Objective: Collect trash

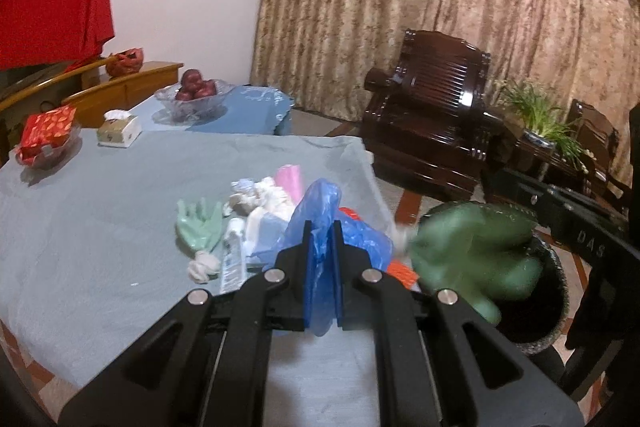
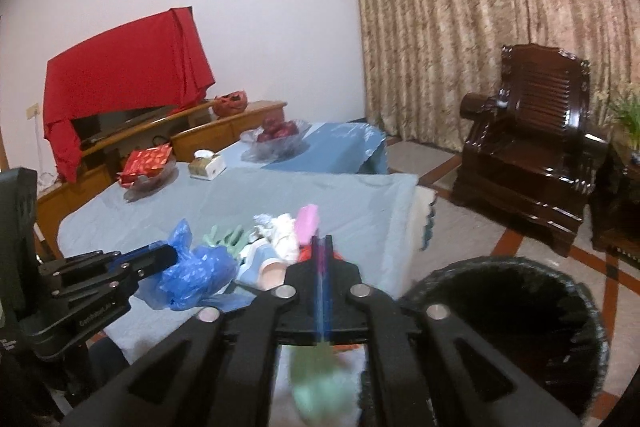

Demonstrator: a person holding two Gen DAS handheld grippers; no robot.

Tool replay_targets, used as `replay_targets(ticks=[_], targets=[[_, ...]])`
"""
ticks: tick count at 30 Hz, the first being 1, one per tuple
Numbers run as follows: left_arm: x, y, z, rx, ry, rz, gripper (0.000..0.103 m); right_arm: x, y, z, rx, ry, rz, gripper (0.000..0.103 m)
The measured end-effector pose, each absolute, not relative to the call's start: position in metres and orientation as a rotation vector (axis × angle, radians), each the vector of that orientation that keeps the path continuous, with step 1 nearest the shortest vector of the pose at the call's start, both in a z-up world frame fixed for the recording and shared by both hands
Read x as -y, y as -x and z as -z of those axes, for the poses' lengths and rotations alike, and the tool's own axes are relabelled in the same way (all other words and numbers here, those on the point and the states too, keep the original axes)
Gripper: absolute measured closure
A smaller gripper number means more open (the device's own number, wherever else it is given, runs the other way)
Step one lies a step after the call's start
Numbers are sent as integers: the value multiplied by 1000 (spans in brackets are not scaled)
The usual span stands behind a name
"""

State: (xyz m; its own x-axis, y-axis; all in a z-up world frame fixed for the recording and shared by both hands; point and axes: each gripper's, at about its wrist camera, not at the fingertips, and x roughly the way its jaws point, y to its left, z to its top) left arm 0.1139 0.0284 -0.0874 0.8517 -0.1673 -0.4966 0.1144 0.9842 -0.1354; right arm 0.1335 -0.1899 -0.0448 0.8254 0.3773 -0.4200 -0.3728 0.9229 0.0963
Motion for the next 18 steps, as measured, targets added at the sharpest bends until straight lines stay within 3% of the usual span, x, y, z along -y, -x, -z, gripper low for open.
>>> replay_targets(ticks=[10, 18], targets=[[-7, -119, 103, -563, 82, 201, 96, 217, -138, 69, -524, -36, -356, 103], [-35, -109, 134, -582, 46, 162, 96, 190, -129, 115, -599, -24, -428, 87]])
